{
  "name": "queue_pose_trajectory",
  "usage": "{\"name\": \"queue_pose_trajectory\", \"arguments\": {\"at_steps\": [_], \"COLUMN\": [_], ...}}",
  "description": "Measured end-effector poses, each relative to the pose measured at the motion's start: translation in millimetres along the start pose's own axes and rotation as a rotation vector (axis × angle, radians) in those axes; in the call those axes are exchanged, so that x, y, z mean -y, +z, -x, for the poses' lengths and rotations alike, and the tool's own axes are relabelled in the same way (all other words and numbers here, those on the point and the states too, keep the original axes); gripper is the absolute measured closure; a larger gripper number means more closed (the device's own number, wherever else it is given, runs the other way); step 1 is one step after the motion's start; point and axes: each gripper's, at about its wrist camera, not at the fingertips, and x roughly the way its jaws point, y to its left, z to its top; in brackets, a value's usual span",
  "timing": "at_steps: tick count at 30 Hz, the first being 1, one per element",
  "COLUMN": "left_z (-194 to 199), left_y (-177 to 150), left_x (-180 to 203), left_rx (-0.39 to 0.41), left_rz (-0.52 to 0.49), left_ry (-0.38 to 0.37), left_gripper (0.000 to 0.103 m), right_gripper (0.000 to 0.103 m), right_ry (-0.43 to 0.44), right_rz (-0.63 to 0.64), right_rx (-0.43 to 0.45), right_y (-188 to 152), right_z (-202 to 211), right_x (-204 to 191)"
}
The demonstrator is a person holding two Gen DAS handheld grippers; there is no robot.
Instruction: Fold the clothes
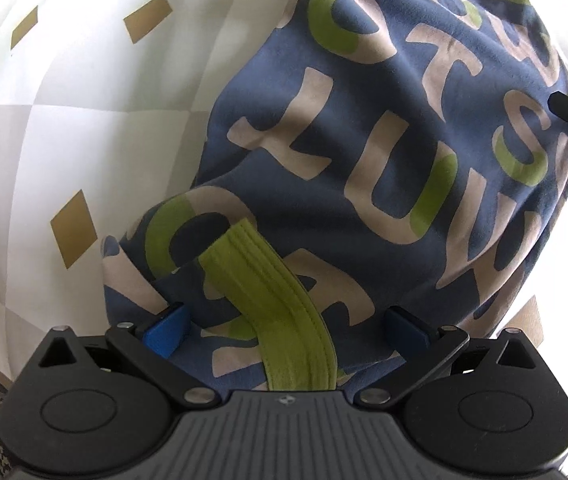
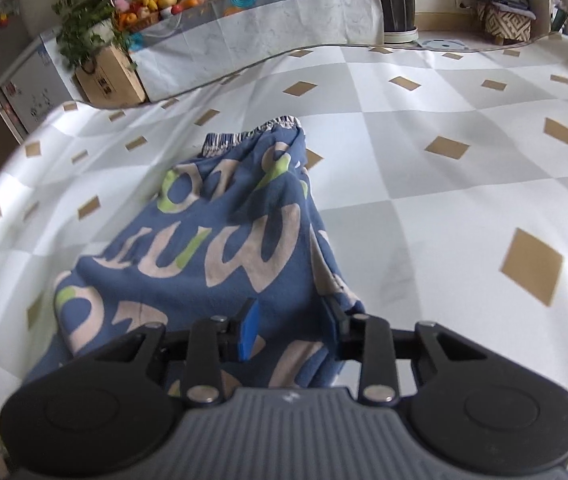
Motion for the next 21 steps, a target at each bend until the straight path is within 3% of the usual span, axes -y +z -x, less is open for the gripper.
{"name": "queue_pose_trajectory", "arguments": {"at_steps": [8,12,17,21], "left_z": [1.4,2.1,4.5,14.5], "left_y": [-11.8,-19.1,-25.7,-27.3], "left_x": [16.8,25.4,31.1,35.2], "left_rx": [0.002,0.003,-0.002,0.06], "left_rz": [-0.067,-0.098,-0.111,-0.125], "left_ry": [0.014,0.025,0.03,0.058], "left_gripper": [0.0,0.0,0.0,0.0], "right_gripper": [0.073,0.073,0.067,0.063], "right_ry": [-0.107,-0.135,-0.102,-0.049], "right_rz": [0.004,-0.013,-0.092,-0.099], "right_rx": [-0.064,-0.144,-0.226,-0.158], "right_y": [-9.3,-10.6,-6.6,2.0], "right_z": [19.6,30.4,38.5,34.6], "right_x": [12.5,21.7,39.9,49.4]}}
